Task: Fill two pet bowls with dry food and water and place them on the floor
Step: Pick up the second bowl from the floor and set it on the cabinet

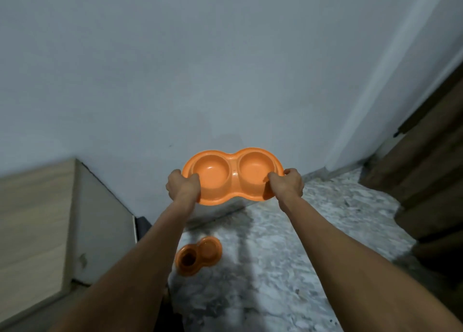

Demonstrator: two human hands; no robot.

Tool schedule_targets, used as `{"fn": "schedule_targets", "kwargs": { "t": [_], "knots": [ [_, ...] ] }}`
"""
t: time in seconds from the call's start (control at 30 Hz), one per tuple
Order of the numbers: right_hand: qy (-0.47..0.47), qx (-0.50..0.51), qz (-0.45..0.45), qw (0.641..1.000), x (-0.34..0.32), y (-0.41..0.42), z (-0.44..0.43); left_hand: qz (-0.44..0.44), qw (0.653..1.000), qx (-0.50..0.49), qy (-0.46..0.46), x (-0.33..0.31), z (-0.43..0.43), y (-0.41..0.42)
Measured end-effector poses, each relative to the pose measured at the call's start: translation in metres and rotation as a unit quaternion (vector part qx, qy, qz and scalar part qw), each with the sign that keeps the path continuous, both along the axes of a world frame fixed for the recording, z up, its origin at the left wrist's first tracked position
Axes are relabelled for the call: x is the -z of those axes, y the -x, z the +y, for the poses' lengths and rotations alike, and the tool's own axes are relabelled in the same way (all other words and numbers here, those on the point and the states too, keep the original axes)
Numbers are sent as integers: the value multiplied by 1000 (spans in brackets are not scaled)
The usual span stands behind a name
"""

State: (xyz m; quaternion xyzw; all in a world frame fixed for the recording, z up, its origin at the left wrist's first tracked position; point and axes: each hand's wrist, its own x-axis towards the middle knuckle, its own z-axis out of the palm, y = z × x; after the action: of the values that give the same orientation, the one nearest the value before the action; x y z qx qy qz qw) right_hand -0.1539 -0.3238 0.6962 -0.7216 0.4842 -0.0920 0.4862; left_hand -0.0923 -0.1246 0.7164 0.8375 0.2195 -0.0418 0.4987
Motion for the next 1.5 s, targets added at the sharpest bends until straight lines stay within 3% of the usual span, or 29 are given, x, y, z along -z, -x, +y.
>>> {"fn": "schedule_targets", "kwargs": {
  "t": [0.23, 0.47, 0.77, 1.0, 1.27, 1.5],
  "knots": [
    [1, -38, -36, 999, -66, 52, 65, -52, 998, -30, 6, -64, 72, 62],
    [-17, -102, -49, 993, -97, 94, 158, -54, 993, -103, 28, -80, 177, 127],
    [-23, -207, -60, 976, -124, 89, 319, -61, 977, -205, 5, -109, 343, 156],
    [-28, -259, -61, 964, -125, 71, 481, -70, 965, -254, -8, -105, 506, 156],
    [-28, -237, -15, 971, -95, 52, 671, -39, 972, -233, -13, -67, 697, 132],
    [-30, -227, 12, 973, -59, 35, 769, -3, 979, -202, -13, -29, 797, 111]
  ]
}}
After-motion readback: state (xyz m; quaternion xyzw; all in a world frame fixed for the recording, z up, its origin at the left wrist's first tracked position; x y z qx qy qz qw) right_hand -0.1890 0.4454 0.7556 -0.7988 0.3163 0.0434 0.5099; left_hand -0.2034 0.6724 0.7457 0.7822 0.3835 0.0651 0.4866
